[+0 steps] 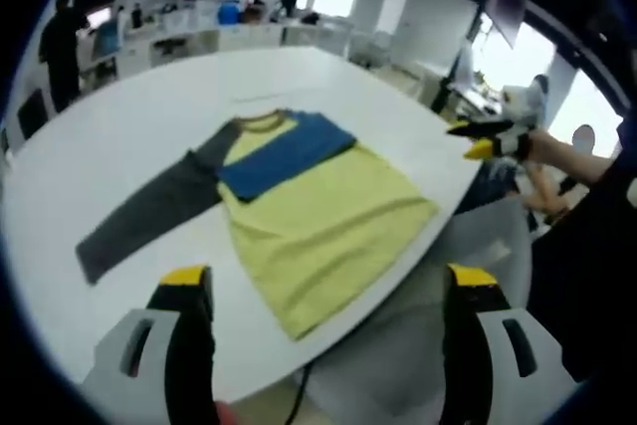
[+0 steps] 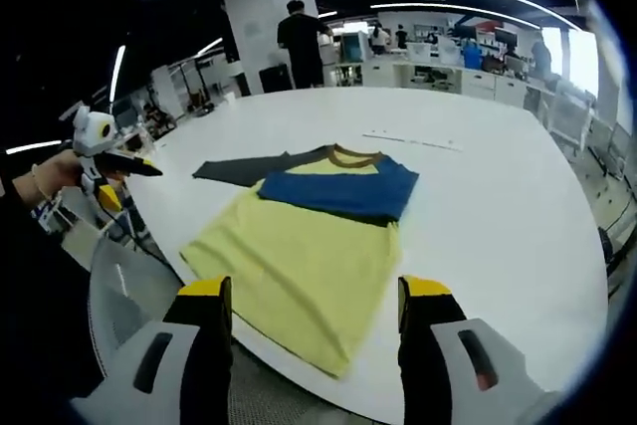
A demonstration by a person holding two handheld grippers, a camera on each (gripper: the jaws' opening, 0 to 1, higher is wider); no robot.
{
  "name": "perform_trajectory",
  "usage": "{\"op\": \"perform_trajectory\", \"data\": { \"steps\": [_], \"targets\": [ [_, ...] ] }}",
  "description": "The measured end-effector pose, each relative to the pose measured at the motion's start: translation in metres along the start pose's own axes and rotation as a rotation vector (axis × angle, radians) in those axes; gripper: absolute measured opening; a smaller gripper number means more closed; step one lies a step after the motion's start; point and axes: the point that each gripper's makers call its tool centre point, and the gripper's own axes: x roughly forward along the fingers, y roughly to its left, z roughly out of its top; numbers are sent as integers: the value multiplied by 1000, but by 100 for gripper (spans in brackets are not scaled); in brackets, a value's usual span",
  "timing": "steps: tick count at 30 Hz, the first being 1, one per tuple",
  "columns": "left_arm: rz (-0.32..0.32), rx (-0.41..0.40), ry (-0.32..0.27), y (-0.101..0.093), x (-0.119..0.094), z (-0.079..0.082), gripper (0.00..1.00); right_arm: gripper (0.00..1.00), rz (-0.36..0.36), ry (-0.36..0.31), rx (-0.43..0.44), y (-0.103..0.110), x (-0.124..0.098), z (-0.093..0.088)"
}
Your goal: Fold the garment on the visible template until the final outline fits inside the template.
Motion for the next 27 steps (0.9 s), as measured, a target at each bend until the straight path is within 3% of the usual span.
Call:
{"op": "perform_trajectory", "data": {
  "steps": [16,27],
  "targets": [
    [35,-18,-17,4,-9,4,92,99,46,-39,39,3,-6,9],
    [55,-51,-38,17,-12,8,92,100,28,-34,44,-7,-6,14]
  ]
}}
